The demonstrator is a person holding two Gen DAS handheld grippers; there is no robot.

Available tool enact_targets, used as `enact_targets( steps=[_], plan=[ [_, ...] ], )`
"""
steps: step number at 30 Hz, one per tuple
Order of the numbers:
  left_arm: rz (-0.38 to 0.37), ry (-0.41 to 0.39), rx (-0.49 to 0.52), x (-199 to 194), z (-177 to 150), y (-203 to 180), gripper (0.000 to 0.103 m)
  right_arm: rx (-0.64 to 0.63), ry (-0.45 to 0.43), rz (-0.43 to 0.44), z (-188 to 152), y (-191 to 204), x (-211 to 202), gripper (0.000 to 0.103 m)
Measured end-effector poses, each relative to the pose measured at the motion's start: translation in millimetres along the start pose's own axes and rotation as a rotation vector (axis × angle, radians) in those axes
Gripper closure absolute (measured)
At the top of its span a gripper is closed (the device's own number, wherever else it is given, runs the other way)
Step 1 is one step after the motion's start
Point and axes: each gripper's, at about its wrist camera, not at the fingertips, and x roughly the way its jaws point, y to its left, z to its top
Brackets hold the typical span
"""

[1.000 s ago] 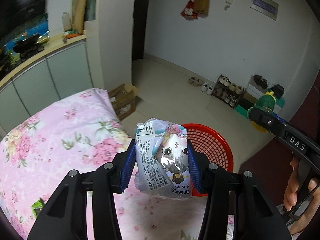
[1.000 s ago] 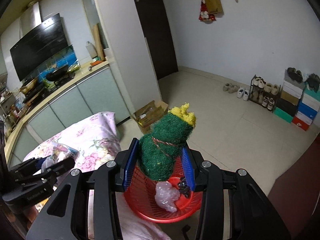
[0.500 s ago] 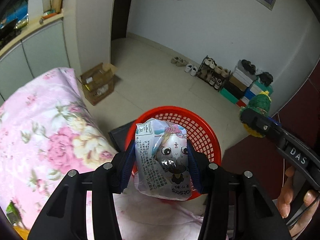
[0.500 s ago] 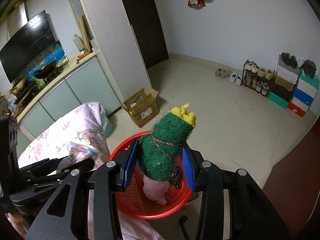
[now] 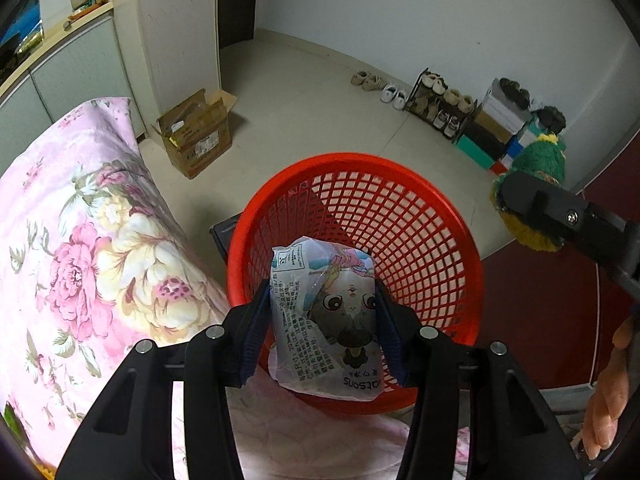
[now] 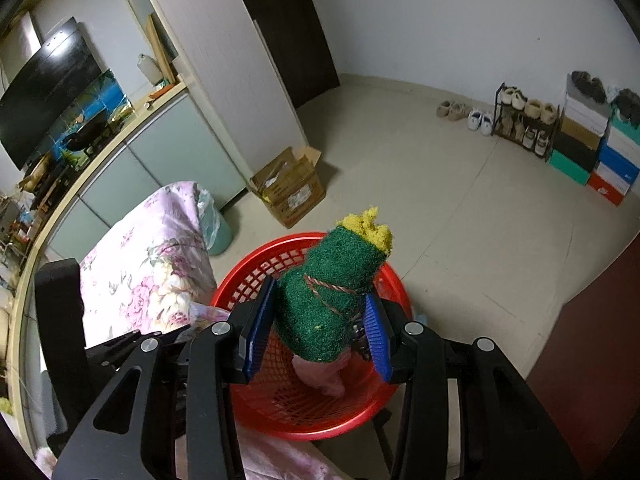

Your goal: Collect trash

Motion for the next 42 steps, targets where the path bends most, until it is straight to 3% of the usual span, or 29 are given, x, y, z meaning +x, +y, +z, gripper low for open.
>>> enact_targets(
  steps=[9,17,26,34,42],
  plan=[
    [0.013,-0.008,0.027,2,-3,-7,0.035,0.036,0.038,0.047,1,-3,6,0.044],
    [0.017,-0.033,-0.012,-18,-4,-1,0.027,0.051,0.018,0.062,1,-6,-9,0.042],
    [0.059,-0.120,-0.070,-61,-8,12,0.026,0.038,-0.036,0.082,-1,2,-36,0.042],
    [0.123,-0.180,-0.058,-100,-25,17,0.026,0.019,-0.080,0.066,-8,10,-52,0.042],
    [0.177,-0.226,-0.058,-139,-51,41,0.026,-0.087,-0.088,0.061,-25,41,-49,0.042]
  ],
)
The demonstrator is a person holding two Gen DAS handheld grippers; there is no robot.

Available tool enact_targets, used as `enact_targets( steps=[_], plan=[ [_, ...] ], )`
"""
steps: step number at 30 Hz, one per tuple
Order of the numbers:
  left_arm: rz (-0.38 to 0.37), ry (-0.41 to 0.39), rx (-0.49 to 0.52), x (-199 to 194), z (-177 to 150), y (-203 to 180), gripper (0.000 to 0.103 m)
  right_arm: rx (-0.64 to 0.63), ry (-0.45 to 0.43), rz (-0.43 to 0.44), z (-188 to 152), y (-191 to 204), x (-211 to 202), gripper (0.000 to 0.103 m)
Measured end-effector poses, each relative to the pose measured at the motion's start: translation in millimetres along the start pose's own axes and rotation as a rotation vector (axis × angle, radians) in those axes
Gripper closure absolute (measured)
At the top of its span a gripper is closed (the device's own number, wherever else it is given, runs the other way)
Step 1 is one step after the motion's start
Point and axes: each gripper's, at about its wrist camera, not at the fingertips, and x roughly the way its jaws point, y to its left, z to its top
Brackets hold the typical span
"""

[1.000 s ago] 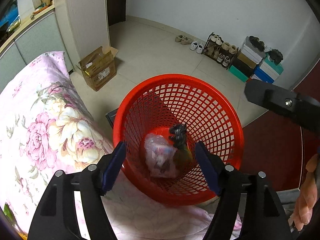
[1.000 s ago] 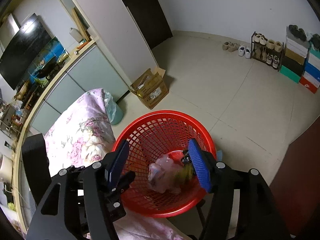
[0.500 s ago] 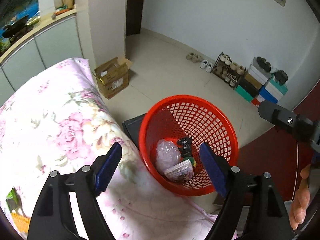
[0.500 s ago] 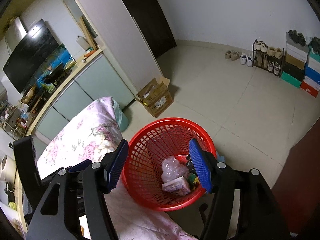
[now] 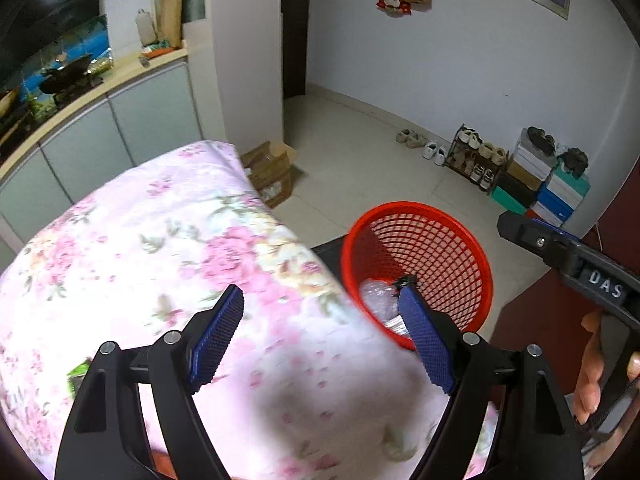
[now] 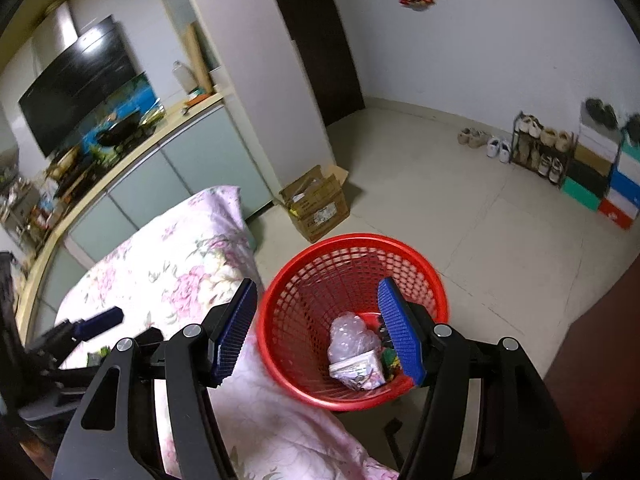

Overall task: Collect trash
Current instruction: 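Open both grippers to drop the wrapper and scrubber into the basket, then move both grippers back over the bed toward the remaining trash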

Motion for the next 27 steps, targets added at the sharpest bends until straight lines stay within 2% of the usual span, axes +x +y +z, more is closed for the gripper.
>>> enact_targets(
  steps=[8,15,18,22,27],
  plan=[
    [0.064,-0.042,-0.066,-36,-18,54,0.026,-0.044,0.012,0.034,-8,28,4,0.041],
    [0.161,-0.076,-0.187,-73,-38,129,0.026,-0.106,0.064,0.081,-25,64,17,0.041],
    [0.210,-0.084,-0.257,-93,-58,166,0.026,-0.130,0.087,0.107,-31,81,24,0.041],
    [0.236,-0.083,-0.330,-110,-87,194,0.026,-0.163,0.114,0.139,-40,101,29,0.041],
    [0.221,-0.064,-0.338,-122,-128,195,0.026,-0.212,0.143,0.181,-52,130,33,0.041]
  ],
)
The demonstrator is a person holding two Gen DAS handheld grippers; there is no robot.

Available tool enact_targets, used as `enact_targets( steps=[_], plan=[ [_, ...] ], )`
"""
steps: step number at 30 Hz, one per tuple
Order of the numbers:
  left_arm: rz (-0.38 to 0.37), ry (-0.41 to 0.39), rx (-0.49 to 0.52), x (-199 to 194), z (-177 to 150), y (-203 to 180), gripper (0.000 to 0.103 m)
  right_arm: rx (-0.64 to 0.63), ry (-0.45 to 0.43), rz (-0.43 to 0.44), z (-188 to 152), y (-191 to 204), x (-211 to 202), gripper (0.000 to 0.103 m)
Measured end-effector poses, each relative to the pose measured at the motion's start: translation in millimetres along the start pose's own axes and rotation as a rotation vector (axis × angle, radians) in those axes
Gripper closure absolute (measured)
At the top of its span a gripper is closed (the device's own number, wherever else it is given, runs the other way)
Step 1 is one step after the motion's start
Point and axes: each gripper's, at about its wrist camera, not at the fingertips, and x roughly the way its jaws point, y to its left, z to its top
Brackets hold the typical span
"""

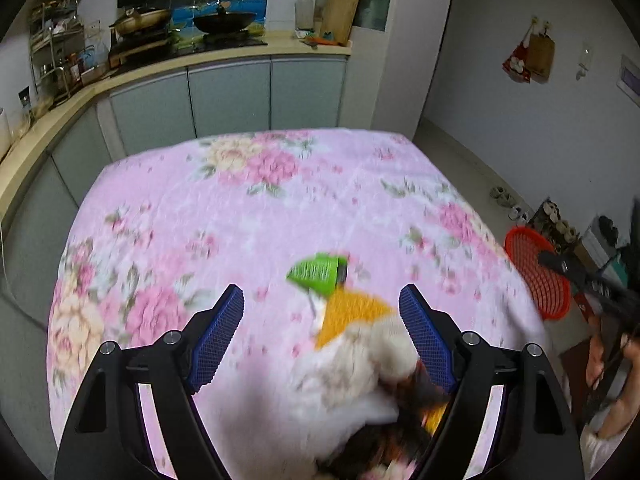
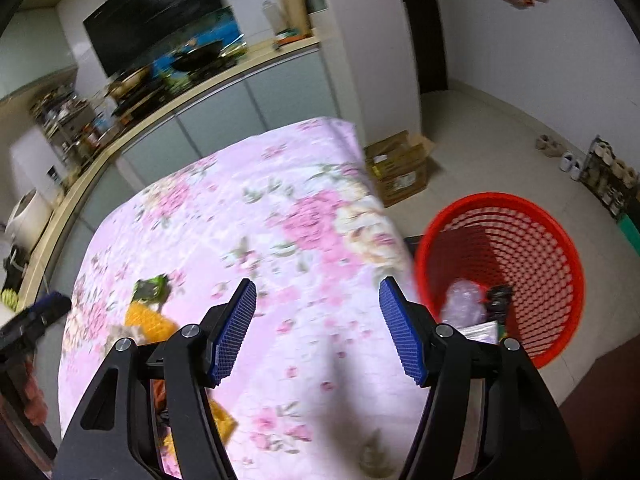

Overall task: Collect trash
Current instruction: 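Move both grippers back over the bed toward the remaining trash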

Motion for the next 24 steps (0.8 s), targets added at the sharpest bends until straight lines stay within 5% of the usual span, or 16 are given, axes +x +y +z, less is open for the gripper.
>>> enact_targets(
  steps=[12,24],
  plan=[
    [-0.118,0.147,-0.090,10,-88,-7,0.024,-0.054,0.034,0.035,-9,31,8,0.041],
    [-0.129,0.172,-0.237,36,-105,13,0.024,-0.097,0.063,0.065,-16,51,16,0.041]
  ],
)
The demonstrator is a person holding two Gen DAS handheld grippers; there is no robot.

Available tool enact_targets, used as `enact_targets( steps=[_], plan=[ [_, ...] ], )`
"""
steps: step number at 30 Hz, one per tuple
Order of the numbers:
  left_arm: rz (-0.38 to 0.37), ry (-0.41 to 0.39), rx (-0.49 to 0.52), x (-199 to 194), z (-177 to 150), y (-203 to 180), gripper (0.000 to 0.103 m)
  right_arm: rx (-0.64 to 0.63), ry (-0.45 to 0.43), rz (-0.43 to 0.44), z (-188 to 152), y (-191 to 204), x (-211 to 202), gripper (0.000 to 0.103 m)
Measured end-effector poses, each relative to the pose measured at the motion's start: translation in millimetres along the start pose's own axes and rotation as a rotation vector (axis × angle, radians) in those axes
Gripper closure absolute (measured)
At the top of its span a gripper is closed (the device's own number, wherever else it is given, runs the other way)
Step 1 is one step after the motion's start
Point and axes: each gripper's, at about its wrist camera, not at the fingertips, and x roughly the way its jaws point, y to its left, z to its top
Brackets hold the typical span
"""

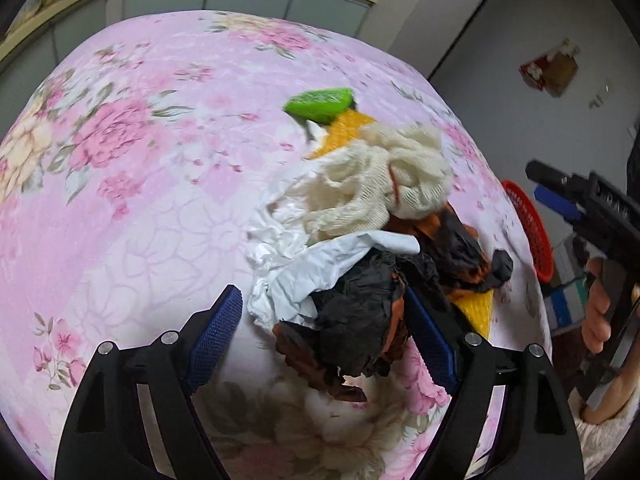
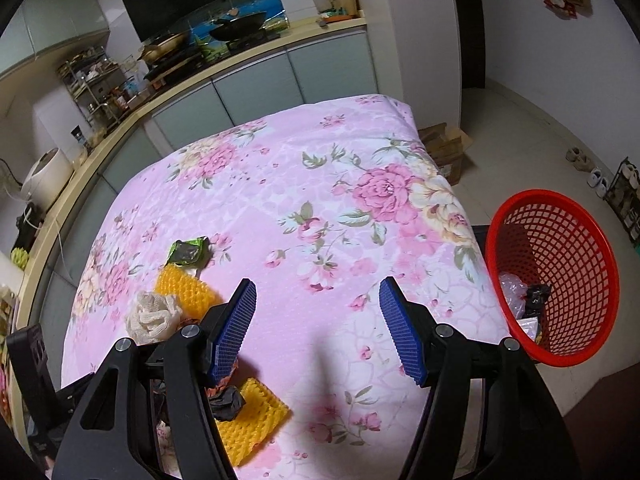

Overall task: Collect trash
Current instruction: 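Move both grippers back over the bed toward the remaining trash, then grasp the black and orange plastic bags with the left gripper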

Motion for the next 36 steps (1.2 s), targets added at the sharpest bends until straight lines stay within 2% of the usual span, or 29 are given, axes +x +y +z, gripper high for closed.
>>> enact_targets(
  steps=[5,9,16,21,25,29,33,34,36],
  plan=[
    [-0.024,-0.054,-0.026,-16,-2,16,0.045,-0.018,0.012,0.015,0,8,5,0.041],
    [-0.032,-0.104,-0.025,-30,-6,23,0.055,-0.060,0.022,0.043,-1,24,10,0.041],
    [-0.006,-0.185,-0.004,-54,-10,28,0.059,-0.141,0.029,0.089,-2,57,15,0.041],
    [-0.029,-0.194,0.008,-65,-12,40,0.059,-0.195,0.040,0.124,-4,77,18,0.041],
    [0.054,-0.205,0.010,-69,-16,50,0.057,-0.228,0.054,0.140,-7,90,21,0.041],
    [0.074,-0.230,0.028,-79,-21,54,0.055,-0.254,0.064,0.157,-10,101,24,0.041],
    [0.094,-0.252,0.050,-89,-26,57,0.044,-0.290,0.083,0.175,-15,113,29,0.041],
    [0.094,-0.257,0.053,-91,-26,58,0.036,-0.305,0.088,0.180,-17,117,30,0.041],
    [0.096,-0.274,0.057,-98,-28,60,0.029,-0.325,0.093,0.189,-20,124,31,0.041]
  ],
)
